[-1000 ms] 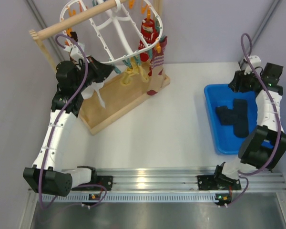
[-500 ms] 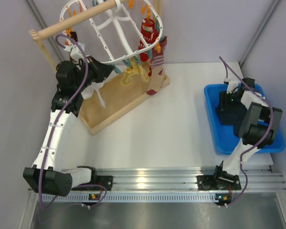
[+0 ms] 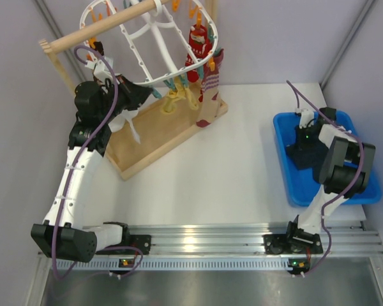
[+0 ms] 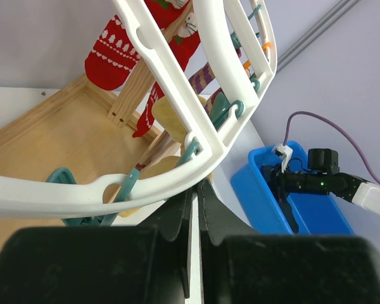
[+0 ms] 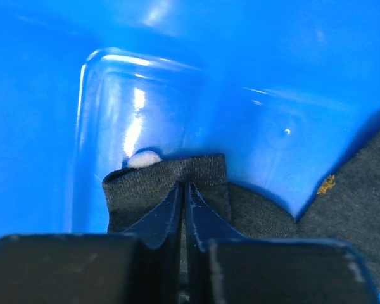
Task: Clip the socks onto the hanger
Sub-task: Pick up the sock from the bin.
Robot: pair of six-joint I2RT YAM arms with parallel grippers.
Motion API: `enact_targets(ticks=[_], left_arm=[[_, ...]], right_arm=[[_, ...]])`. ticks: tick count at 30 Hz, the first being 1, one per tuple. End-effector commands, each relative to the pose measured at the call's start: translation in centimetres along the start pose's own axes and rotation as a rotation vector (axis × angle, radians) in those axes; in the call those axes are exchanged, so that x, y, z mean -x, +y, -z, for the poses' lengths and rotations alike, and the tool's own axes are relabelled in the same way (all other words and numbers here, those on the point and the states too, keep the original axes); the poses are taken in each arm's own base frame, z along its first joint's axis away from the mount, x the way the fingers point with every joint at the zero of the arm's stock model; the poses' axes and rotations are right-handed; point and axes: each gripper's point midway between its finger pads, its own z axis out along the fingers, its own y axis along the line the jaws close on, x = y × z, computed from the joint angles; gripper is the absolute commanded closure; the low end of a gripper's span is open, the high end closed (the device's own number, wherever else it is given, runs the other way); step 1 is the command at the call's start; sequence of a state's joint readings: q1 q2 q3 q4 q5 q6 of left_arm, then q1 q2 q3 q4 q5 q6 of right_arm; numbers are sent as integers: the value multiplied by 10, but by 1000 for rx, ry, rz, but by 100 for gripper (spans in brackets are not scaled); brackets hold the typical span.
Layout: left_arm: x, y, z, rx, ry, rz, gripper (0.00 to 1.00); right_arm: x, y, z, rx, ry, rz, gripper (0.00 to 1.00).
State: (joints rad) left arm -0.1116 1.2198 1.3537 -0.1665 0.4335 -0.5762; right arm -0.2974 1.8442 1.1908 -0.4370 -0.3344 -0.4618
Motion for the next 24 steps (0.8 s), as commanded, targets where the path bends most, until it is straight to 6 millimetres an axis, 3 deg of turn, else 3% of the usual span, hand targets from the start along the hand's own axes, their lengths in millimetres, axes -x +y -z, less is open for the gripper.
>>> enact_targets(ticks=[1,6,10,20,24], left_arm=[[-1,8,3,29,-6,3,100],[-2,8,2,28,-2,9,100],[0,6,2,23,-5,9,100],[2,2,2,9,-10,13,100],[4,0,3,4,-12,14,100]], right_arm=[[15,4,11,18,-63,51,100],[48,9,46,47,-189,80,100],[82,18,90,75,-339,114,100],[167,111,212,362,-781,294,100],[195,172,258,500,-889,390,100]])
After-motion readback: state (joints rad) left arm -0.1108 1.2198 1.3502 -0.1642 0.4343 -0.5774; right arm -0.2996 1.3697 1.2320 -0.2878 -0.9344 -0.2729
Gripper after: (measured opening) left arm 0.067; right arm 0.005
